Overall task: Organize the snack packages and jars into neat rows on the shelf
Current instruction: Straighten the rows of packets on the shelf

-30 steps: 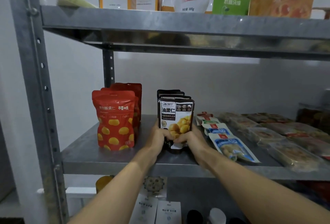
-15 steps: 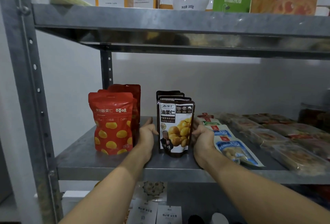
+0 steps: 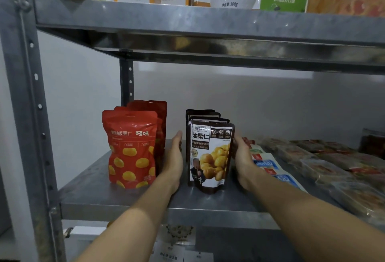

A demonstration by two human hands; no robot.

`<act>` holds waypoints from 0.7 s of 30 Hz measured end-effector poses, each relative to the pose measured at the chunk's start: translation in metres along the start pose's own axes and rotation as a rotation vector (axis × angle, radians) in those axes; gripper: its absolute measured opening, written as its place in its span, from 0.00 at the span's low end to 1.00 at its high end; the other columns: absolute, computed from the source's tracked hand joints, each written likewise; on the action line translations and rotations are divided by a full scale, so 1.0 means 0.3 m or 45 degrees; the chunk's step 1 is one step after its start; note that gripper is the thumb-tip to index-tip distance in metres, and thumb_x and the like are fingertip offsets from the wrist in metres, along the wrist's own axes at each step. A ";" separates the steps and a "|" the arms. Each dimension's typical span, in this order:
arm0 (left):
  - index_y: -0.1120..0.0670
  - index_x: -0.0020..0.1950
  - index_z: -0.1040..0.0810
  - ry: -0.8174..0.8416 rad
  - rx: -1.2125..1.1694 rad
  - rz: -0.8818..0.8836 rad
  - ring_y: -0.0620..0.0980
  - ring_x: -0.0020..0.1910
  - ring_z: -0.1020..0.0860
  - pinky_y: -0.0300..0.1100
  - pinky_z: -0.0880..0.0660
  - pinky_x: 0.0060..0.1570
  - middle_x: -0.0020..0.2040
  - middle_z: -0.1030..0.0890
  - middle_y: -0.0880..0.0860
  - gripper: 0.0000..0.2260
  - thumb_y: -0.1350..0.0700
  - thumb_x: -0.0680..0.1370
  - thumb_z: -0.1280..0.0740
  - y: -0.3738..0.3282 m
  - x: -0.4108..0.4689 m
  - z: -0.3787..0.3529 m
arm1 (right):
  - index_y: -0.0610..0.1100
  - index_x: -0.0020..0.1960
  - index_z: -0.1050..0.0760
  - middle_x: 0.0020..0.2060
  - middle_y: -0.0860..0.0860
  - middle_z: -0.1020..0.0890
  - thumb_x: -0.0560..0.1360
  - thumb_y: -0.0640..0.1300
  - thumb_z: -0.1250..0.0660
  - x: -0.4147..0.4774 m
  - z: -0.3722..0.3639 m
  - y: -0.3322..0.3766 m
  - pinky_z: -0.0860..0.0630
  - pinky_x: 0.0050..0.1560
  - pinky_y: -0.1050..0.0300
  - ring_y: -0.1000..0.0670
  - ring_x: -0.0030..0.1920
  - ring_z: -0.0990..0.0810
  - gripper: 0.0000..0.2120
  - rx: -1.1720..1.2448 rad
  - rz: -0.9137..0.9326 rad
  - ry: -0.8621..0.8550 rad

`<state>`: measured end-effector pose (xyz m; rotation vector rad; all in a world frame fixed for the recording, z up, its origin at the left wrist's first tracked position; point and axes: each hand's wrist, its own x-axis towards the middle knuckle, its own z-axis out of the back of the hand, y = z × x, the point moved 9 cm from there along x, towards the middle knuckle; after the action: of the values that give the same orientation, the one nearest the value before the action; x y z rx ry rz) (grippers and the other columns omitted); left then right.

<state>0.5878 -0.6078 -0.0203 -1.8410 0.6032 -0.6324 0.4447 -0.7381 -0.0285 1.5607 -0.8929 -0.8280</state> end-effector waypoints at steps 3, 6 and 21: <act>0.51 0.66 0.23 0.058 -0.021 0.061 0.53 0.63 0.24 0.54 0.34 0.68 0.64 0.21 0.54 0.40 0.24 0.66 0.42 -0.001 0.008 -0.024 | 0.53 0.65 0.23 0.62 0.48 0.20 0.52 0.81 0.37 0.007 -0.027 0.014 0.37 0.72 0.42 0.45 0.64 0.25 0.50 -0.007 -0.006 0.097; 0.54 0.60 0.20 0.140 0.003 0.046 0.55 0.57 0.20 0.51 0.29 0.64 0.54 0.16 0.56 0.27 0.37 0.79 0.48 -0.008 0.016 -0.051 | 0.48 0.57 0.17 0.54 0.47 0.15 0.66 0.73 0.41 -0.036 -0.074 0.044 0.30 0.68 0.43 0.44 0.59 0.19 0.36 -0.043 0.020 0.227; 0.53 0.66 0.24 0.086 -0.253 0.040 0.58 0.59 0.21 0.56 0.29 0.65 0.60 0.19 0.57 0.35 0.31 0.66 0.34 0.029 0.120 -0.057 | 0.52 0.67 0.24 0.64 0.49 0.20 0.55 0.81 0.36 0.115 -0.049 0.044 0.39 0.73 0.40 0.46 0.66 0.24 0.49 0.089 0.121 0.204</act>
<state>0.6015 -0.6461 -0.0181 -1.9969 0.7613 -0.6339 0.4724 -0.7632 -0.0147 1.6080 -0.8792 -0.6008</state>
